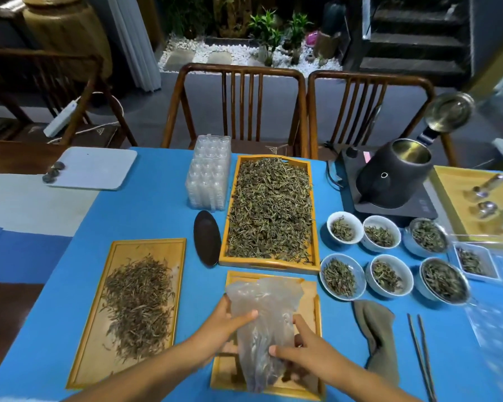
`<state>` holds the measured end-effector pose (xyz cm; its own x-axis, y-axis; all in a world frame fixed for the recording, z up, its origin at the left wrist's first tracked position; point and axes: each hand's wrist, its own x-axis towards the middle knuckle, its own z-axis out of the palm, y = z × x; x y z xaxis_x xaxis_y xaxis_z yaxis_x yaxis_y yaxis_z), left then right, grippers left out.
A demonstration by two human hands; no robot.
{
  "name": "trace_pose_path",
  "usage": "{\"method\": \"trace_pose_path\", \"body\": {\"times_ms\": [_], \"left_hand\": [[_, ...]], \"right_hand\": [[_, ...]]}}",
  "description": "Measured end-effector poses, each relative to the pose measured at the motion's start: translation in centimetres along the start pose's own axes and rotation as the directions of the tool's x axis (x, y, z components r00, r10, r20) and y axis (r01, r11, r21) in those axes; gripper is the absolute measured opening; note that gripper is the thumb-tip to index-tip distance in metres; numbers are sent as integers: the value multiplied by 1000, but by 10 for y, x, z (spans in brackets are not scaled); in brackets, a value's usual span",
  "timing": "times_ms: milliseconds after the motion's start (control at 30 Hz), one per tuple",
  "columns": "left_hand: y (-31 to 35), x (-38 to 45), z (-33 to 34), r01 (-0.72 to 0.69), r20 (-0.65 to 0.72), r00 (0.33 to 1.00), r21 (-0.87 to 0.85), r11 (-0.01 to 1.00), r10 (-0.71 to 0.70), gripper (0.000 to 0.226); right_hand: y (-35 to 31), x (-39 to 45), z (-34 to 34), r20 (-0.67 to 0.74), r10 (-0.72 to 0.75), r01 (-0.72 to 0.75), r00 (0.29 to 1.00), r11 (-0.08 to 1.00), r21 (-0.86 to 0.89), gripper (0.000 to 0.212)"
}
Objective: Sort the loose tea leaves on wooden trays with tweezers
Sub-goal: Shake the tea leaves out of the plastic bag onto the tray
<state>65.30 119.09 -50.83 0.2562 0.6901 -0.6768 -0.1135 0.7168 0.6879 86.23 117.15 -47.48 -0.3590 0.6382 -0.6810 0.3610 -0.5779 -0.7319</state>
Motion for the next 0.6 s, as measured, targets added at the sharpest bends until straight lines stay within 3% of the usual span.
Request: {"method": "trace_pose_path", "body": {"times_ms": [200, 600], "left_hand": [[-24, -1, 7, 67, 17, 998, 38, 997, -68, 46], [-31, -10, 15, 95, 61, 993, 101, 990, -101, 56]], "right_hand": [[27, -9, 3, 30, 107, -108, 994, 993, 47, 66], [40, -18, 3, 21, 127, -128, 992, 991, 36, 55]]}}
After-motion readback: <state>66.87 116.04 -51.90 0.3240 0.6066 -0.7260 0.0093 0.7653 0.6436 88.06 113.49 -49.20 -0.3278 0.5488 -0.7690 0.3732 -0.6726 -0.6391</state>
